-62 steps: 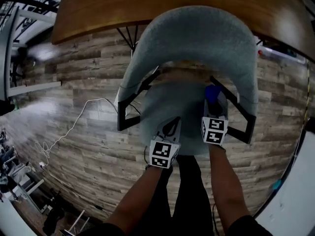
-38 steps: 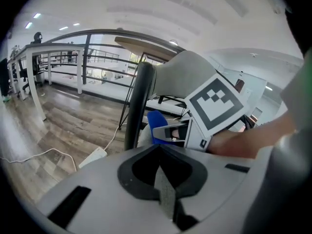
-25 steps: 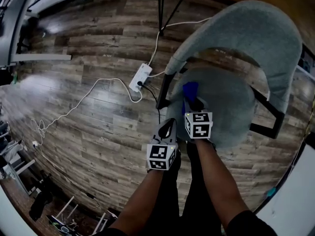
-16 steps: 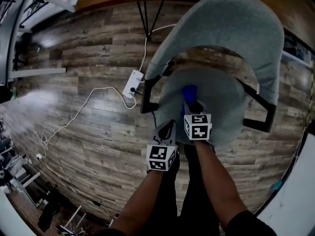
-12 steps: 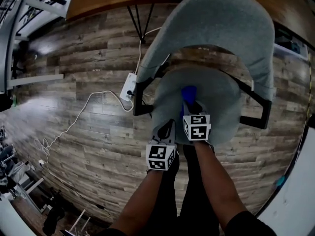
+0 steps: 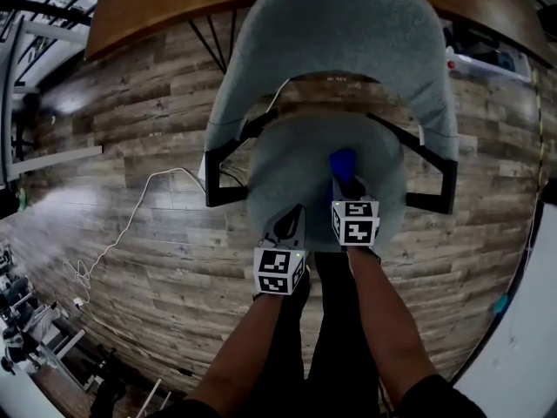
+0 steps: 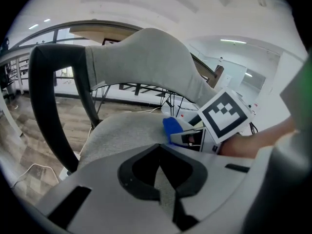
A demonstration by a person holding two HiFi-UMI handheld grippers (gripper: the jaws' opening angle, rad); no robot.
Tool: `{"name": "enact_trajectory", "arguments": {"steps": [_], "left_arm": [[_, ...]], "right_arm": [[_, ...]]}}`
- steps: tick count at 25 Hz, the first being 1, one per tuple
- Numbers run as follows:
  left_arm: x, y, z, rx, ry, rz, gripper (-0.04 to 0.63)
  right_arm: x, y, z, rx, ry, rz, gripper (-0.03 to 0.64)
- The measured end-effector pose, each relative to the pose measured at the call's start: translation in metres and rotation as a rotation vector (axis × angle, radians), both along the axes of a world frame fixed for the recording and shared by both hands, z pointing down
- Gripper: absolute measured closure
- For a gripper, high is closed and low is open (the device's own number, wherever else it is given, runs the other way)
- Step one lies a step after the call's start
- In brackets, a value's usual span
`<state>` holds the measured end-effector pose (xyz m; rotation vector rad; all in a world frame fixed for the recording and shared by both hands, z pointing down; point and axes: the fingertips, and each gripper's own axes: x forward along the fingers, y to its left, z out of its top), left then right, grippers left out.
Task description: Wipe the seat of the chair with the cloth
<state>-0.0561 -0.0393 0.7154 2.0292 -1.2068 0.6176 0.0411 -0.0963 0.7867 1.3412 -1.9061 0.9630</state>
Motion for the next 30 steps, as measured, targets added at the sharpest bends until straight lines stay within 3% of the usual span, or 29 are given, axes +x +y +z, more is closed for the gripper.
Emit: {"name": "enact_trajectory", "arguments": {"steps": [11,23,30], "left_arm": [[0.049,0.006,-0.002,-0.002,0.011,0.109,0.591],[0.082,0.010,-0.005,0.011,-0.009,0.269,0.591],[0.097,0.026,-0.009,0.009,0.034,0.306,0.591]], "right_arm": [[0.070,0.017,0.001,-0.009,0.070,0.122,0.520],[0.116,0.027,-0.001,-0.014,0.111,0.209,0.520],[0.139,0.039,-0.002,-0.017,0.159,0.232,0.520]]}}
